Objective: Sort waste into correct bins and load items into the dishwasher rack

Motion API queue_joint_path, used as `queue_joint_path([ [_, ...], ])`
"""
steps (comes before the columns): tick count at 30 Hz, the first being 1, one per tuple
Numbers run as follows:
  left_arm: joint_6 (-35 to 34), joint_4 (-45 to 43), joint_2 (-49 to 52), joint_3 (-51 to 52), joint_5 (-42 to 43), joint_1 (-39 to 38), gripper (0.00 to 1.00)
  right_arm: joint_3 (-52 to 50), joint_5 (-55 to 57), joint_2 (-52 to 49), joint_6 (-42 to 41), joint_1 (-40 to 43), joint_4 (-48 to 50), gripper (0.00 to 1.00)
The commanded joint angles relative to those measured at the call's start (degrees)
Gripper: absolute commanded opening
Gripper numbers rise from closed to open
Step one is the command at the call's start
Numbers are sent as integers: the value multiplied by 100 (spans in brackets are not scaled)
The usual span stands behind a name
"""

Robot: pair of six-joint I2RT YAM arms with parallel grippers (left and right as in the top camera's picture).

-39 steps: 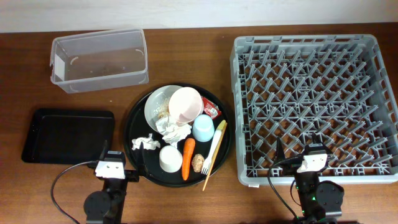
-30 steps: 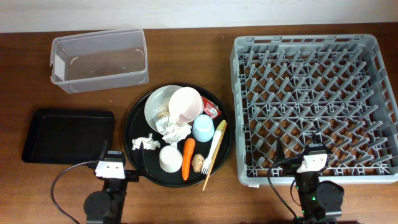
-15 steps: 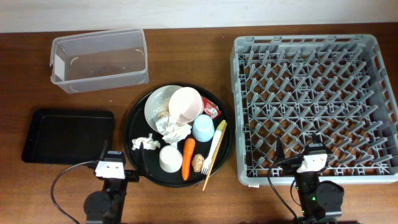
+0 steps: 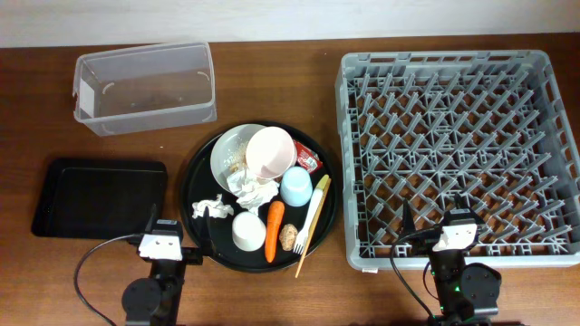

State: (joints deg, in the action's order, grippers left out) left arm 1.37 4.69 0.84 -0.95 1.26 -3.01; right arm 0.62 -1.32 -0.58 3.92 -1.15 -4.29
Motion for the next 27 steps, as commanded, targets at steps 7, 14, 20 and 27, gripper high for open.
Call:
queue_joint_path([
  [7,105,1167,949,-1314,-68,-26,99,1453,28,-1410,-13,46,-597,98],
  [14,101,2946,3530,-3534,-105,-26,99,5198,-850,-4719,-9,42,-3515,98],
  [20,-50,4096,4153,-4444,127,-26,99,5958,-2179,-5613,-33,-459,-3707,99],
  [27,-354,4153,4175,-4444,127,-22,99,7075,-892,-8026,-671,-3136,-4350,98],
])
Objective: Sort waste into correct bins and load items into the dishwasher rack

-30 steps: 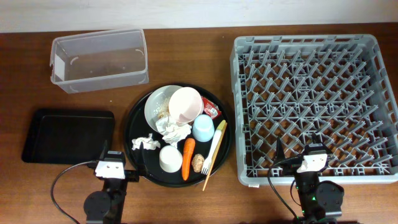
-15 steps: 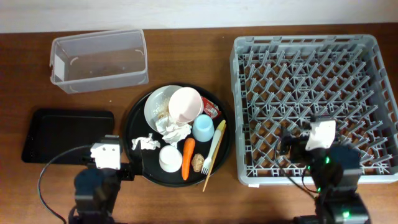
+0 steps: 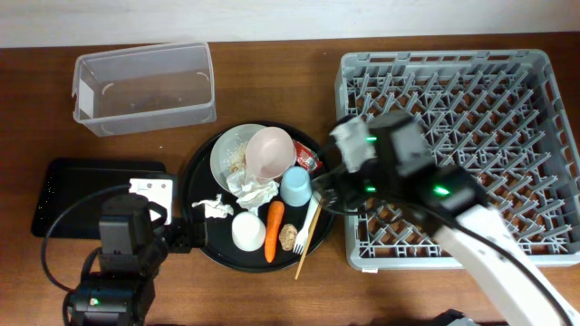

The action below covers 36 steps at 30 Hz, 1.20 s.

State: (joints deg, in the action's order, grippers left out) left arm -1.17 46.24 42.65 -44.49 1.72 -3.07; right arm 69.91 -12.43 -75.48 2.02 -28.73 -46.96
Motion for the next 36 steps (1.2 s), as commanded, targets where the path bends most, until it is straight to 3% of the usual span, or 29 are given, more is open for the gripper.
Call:
queue_joint_path([
  [1,-101,7,-7,-87,83,-15,99,146,221,-988,-748,-544,-146,99],
  [7,-101,39,-7,-87,83,-15,99,144,304,-1419,-828,-619,538,95],
  [15,-101,125,0,-87,85,-15,99,144,1156,-2599,-1073,-693,1202,97],
  [22,-101,144,0,-87,85,-15,99,144,1967,-2621,-1351,-1080,1499,92],
  [28,-101,181,0,-87,85,-15,99,144,1943,-2879,-1460,-1080,1493,87],
  [36,-101,205,0,-87,85,-15,99,160,1895,-2603,-1460,-1080,1508,57],
])
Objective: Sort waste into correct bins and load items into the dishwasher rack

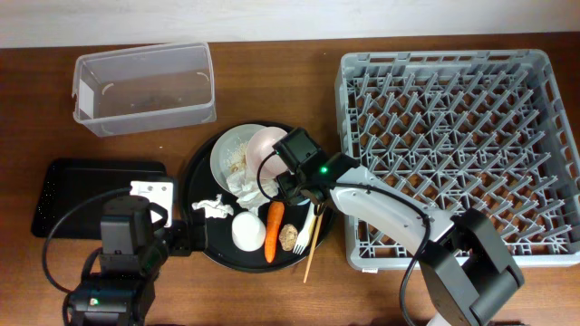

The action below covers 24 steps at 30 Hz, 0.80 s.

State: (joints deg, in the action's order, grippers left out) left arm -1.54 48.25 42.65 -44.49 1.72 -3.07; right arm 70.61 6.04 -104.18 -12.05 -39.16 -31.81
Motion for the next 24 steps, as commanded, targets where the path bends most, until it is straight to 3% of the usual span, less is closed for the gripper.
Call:
queue_joint_path([
  [1,-63,4,0,-87,87,-15,99,90,46,330,-55,-37,-24,55],
  [5,-63,4,0,-87,85,-15,99,494,48,896,-48,15,-625,55],
  [9,-63,4,0,-87,85,-15,99,1720,66,1401,-55,892,-2120,54],
  [13,-63,4,0,-87,87,-15,99,1945,68,1738,-48,2723,-2575,54],
  [18,-63,9,0,-87,87,-15,99,1945,66,1565,-44,5941,-2557,54],
  [24,-63,9,0,-87,87,-15,99,1858,48,763,-28,7748,-2474,54],
])
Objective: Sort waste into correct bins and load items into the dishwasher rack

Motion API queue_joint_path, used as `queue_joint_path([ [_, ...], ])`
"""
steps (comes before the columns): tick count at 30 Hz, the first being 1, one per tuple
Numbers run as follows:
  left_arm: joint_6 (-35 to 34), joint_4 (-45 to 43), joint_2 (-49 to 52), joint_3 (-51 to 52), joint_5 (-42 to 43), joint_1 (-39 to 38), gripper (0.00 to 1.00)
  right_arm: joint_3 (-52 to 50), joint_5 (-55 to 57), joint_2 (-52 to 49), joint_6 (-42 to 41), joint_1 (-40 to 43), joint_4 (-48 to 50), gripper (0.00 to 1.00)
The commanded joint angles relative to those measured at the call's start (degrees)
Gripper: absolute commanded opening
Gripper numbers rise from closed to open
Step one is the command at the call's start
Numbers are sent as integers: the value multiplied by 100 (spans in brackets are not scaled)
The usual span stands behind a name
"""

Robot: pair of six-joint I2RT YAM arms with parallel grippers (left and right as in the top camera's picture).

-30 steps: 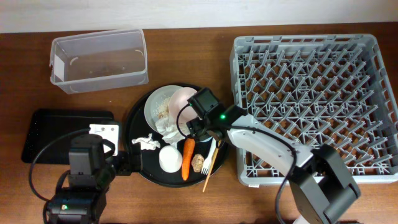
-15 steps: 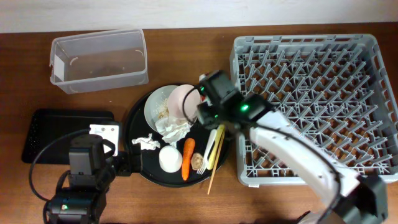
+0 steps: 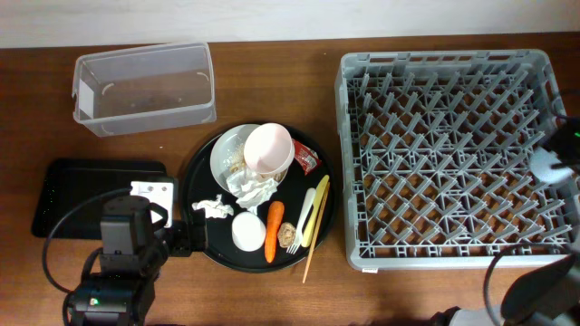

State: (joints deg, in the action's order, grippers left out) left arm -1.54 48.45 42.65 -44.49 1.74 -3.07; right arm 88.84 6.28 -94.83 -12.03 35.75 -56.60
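Observation:
The round black tray holds a glass bowl, a pink bowl, a red wrapper, crumpled tissue, a white cup, a carrot, a fork and a chopstick. My right gripper is at the far right edge over the grey dishwasher rack, shut on a pale rounded thing that looks like the blue cup. My left gripper hovers at the tray's left rim, its dark fingers apart and holding nothing.
A clear plastic bin stands at the back left. A flat black tray lies at the left, partly under my left arm. A small brown lump sits beside the carrot.
My right arm was bent over the middle of the round tray, covering the blue cup. Now it is at the rack's right edge and the cup is gone from the tray. The left arm is unchanged.
Both arms were parked at the front edge with the blue cup on the tray. Then the left arm was raised beside the tray and the right arm reached over the rack's left side. Then the right gripper was over the cup, and now it is far right.

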Motion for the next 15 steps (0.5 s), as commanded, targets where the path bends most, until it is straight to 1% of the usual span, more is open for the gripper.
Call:
queue_joint_path([
  [1,-63,-9,0,-87,85,-15,99,31,33,-295,-52,398,20,54],
  [7,-63,26,-2,-87,85,-15,99,-46,63,-424,-48,446,181,54],
  [11,-63,28,-2,-87,85,-15,99,-66,-24,-831,-48,439,221,55],
  [13,-63,26,0,-87,85,-15,99,-66,-24,-883,-48,439,258,64],
  [14,-63,26,0,-87,85,-15,99,-66,-24,-883,-48,439,260,72],
  [15,-63,26,0,-87,85,-15,99,-66,-79,-883,-50,439,254,87],
])
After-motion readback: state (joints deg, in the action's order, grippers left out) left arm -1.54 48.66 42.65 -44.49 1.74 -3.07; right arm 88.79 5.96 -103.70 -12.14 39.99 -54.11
